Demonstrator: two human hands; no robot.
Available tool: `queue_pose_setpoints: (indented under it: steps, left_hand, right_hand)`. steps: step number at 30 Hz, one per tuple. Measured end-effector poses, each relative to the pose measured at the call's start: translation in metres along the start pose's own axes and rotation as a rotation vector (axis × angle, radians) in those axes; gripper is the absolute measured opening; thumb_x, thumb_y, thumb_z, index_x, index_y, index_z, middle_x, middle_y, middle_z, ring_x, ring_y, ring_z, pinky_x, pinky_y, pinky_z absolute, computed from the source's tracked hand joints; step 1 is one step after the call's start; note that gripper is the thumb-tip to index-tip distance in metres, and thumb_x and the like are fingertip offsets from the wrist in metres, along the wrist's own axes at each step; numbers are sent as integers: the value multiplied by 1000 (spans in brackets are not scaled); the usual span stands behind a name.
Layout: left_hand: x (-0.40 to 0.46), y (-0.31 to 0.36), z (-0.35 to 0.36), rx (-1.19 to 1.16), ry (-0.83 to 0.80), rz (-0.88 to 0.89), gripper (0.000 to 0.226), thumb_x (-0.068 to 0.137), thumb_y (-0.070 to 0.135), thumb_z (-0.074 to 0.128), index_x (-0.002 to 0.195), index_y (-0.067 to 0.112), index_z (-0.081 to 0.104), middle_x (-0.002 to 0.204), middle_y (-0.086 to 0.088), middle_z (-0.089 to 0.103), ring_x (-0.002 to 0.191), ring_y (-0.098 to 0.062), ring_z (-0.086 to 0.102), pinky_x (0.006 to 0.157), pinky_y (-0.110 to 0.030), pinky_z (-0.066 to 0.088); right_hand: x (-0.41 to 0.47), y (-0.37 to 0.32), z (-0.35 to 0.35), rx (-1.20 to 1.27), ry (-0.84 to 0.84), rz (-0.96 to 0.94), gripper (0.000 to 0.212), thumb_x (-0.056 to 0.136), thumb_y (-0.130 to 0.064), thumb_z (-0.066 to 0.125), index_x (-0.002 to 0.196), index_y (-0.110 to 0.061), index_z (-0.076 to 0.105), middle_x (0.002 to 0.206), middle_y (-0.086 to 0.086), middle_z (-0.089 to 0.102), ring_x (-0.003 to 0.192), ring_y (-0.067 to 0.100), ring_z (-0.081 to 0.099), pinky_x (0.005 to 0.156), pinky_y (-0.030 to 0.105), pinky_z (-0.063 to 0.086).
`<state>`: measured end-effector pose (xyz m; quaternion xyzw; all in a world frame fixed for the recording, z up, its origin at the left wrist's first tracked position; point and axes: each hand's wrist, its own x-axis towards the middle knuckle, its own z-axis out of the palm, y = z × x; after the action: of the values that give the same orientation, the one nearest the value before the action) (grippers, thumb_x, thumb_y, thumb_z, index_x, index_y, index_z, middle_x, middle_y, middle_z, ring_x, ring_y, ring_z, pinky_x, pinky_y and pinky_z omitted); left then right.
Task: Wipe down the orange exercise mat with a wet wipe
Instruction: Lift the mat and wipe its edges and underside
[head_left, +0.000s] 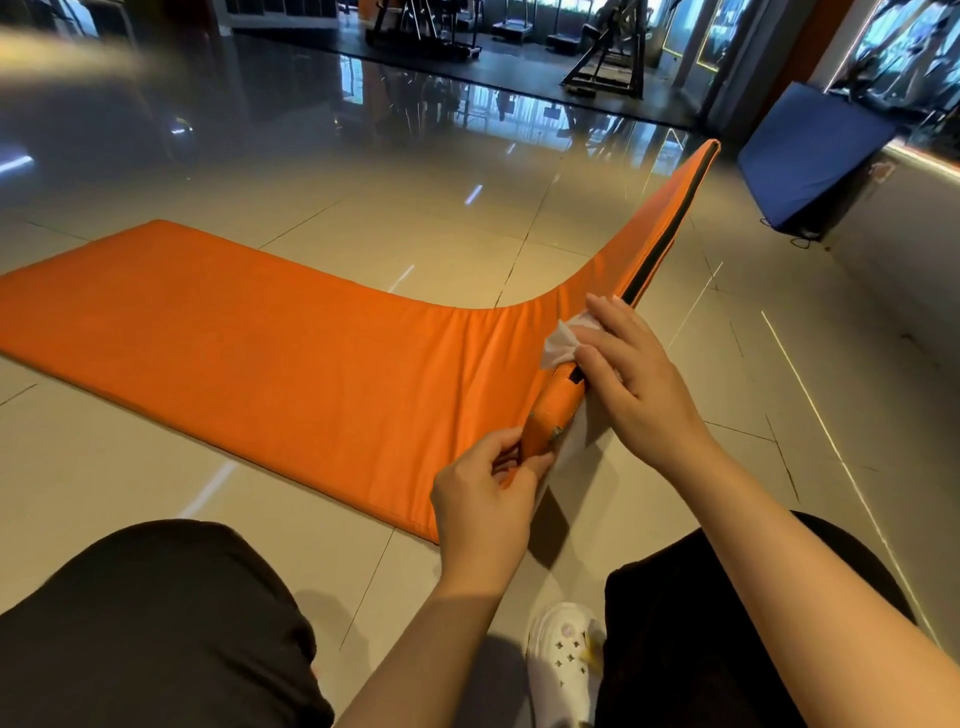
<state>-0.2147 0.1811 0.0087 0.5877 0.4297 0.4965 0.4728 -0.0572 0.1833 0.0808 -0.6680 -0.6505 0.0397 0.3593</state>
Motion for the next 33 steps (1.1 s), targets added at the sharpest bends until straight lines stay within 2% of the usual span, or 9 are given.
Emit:
queue_pose_setpoints:
  steps: [3,7,11,15,18,20,24,27,33]
  left_hand:
    - [11,-5,7,-77,60,-28,41,76,5,82,82,42,67,75,22,71,78,4,67,75,-13,51]
    - [27,-10,15,-97,58,-9,28,77,10,82,91,32,70,85,12,74,86,1,68,82,-21,53]
    - [40,-35,32,1,-30,34,33,77,20,83,101,34,65,94,18,70,94,2,64,83,-13,47]
    - [31,-92,52,327,-221,-85,57,79,36,80,127,36,50,119,17,53,112,-7,51,82,-7,34]
    - [23,-123,73,502,-387,-162,67,88,46,69,145,29,39,141,7,47,126,-16,47,94,-25,40]
    - [23,-133,92,539,-479,-141,68,90,48,66,147,27,37,146,7,44,131,-14,43,101,-24,36]
    - [28,-145,120,566,-539,-105,52,93,30,65,141,24,45,136,6,51,125,-16,48,92,-22,35]
    - [30,-142,126,498,-405,-91,40,92,17,65,131,21,55,119,5,59,109,-15,55,81,-23,33]
    - [47,-98,126,404,-160,62,28,84,18,76,111,17,67,86,3,65,74,-20,58,65,-29,34]
  right_hand:
    - [-9,4,7,63,-73,-106,37,96,-48,40,133,-45,45,155,-16,26,149,1,4,116,15,7]
    - [2,14,11,82,-92,-239,41,95,-41,49,130,-23,60,143,-9,45,144,-4,14,118,17,10]
    - [27,39,1,92,-108,-67,33,97,-43,55,127,-30,60,138,-12,48,146,8,19,115,18,13]
    - [42,62,-11,218,82,207,19,99,-30,55,116,-34,63,130,-21,51,143,7,27,111,28,22]
    - [44,75,-19,313,267,341,15,100,-31,54,92,-35,66,102,-22,64,111,-4,53,96,24,42]
    - [40,84,-19,294,324,385,21,100,-34,54,85,-29,67,90,-18,64,91,-5,55,78,20,42]
    - [26,102,-21,288,340,421,21,99,-31,55,84,-30,69,84,-18,67,86,-3,60,74,17,44]
    - [23,111,-35,257,380,419,20,100,-26,54,88,-32,68,86,-14,68,90,4,63,76,21,45]
    - [11,101,-71,218,589,319,23,103,-26,49,90,-38,64,81,-26,60,80,-8,55,70,9,42]
